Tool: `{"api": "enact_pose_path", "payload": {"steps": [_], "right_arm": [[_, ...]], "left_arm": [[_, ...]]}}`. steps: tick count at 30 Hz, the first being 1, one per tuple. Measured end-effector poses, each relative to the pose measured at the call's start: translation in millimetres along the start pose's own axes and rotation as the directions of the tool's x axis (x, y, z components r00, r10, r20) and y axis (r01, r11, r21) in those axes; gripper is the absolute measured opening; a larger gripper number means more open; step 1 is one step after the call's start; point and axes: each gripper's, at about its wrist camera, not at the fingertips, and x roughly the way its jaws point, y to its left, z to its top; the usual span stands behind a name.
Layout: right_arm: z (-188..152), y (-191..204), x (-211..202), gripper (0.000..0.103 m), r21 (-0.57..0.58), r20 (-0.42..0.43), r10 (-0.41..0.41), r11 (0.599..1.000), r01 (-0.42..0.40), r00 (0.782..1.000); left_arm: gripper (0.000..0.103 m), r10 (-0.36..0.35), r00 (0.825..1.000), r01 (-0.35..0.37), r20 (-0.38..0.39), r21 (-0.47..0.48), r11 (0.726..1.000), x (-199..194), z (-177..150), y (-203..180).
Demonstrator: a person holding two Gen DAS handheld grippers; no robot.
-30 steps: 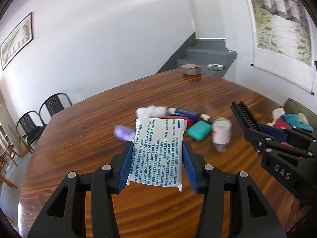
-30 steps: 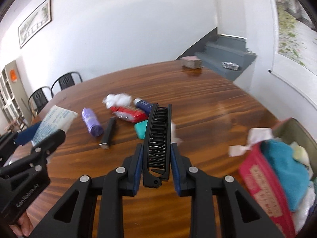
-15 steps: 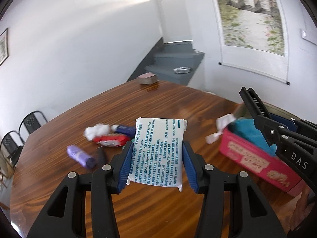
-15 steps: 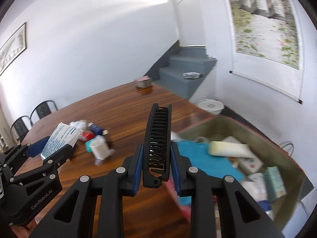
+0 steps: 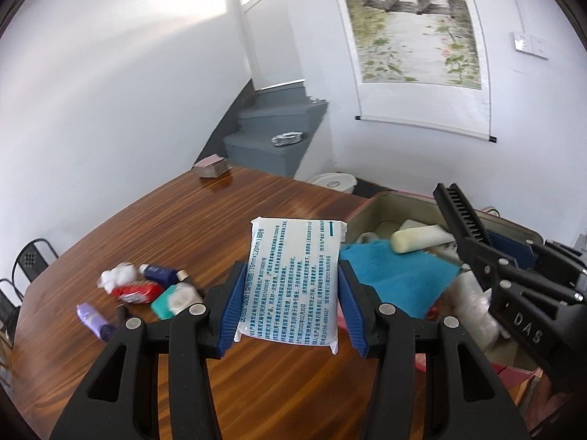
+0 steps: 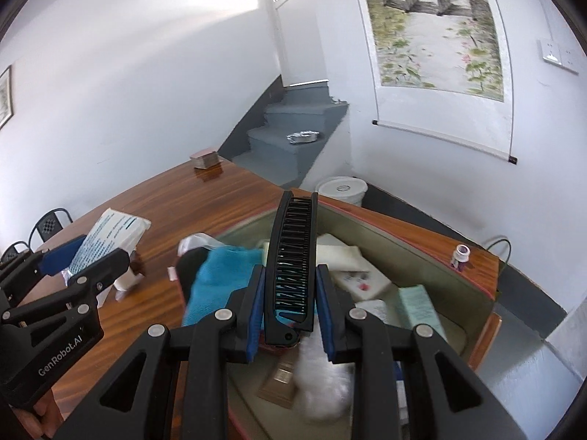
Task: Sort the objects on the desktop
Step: 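Carry the packet and comb into the red tin and open both grippers, then move both open grippers back over the remaining table items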
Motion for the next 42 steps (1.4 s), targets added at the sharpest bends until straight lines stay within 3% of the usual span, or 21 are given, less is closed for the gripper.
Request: {"api": "enact_pose_path", "payload": {"steps": [10,22,26,32,42], "right_arm": [[-4,-27,-2,0.029,0.034,-0.007,-0.026,0.999,0.026,1.000],[-7,-40,3,0.030,0.082,-0.033,-0.017,0.996,0.019,0.999],[-7,-44,4,0.031,0.108,-0.039,-0.014,0.994,0.018,0.999],[-7,-43,0,0.051,0.113,-0.026,-0.028,0.993,0.031,0.999],[-7,-42,-2,0.054,0.112,-0.025,-0.041,0.993,0.044,0.999]], "left_arm": [[0.052,-0.052,0.999,0.052,-0.001,0.041,0.998,8,10,-37],[0.052,-0.080,0.997,0.081,-0.020,0.075,0.994,20,17,-55],[0.065,-0.098,0.995,0.100,-0.029,0.079,0.992,21,16,-59],[0.069,-0.097,0.995,0.098,-0.017,0.074,0.992,20,17,-57],[0.070,-0.085,0.996,0.086,-0.018,0.031,0.996,22,18,-44]]}}
